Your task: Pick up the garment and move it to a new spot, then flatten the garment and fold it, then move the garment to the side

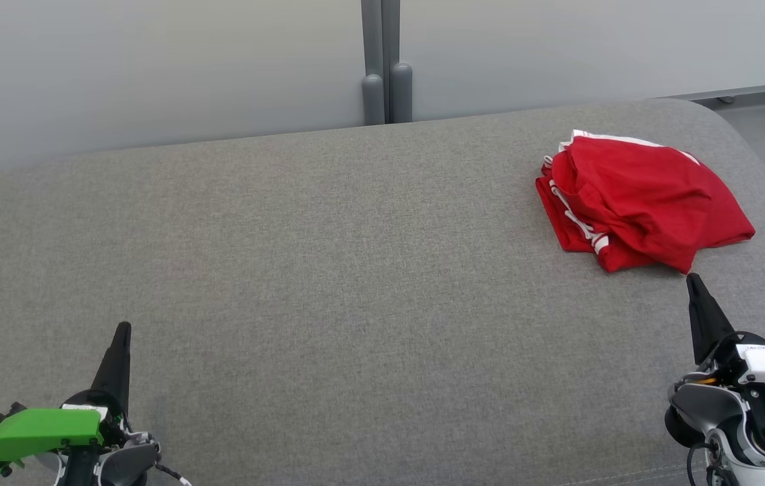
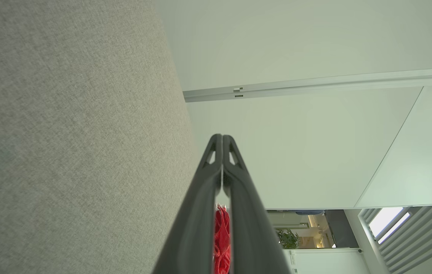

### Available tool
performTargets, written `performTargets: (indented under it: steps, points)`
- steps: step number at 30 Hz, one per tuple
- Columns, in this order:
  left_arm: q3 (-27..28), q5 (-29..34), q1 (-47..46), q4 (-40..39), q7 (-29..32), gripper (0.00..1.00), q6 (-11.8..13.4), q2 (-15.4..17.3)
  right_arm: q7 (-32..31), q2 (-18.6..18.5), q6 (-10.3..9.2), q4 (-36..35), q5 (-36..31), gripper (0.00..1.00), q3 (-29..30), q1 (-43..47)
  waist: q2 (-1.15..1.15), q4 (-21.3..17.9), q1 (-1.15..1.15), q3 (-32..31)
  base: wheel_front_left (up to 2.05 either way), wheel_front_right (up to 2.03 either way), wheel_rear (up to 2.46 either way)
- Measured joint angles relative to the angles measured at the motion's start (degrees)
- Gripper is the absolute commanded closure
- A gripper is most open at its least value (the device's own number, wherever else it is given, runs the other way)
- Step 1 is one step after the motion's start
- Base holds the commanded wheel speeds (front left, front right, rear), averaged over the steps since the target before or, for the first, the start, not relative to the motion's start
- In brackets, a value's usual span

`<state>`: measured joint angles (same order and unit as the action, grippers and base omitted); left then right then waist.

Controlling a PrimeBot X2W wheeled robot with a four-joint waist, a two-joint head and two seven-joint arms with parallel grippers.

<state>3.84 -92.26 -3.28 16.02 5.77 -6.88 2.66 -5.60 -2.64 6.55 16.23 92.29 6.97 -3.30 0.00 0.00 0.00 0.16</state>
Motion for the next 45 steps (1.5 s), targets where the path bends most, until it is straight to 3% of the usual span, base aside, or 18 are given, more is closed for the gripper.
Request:
performTargets:
  steps: [45]
  points:
    - [0.04, 0.00, 0.00, -0.10, 0.05, 1.00, 0.00, -0.01, 0.00, 0.03, 0.02, -0.09, 0.00, 1.00, 0.05, 0.00, 0.00, 0.00, 0.00, 0.01, 0.00, 0.00, 0.00]
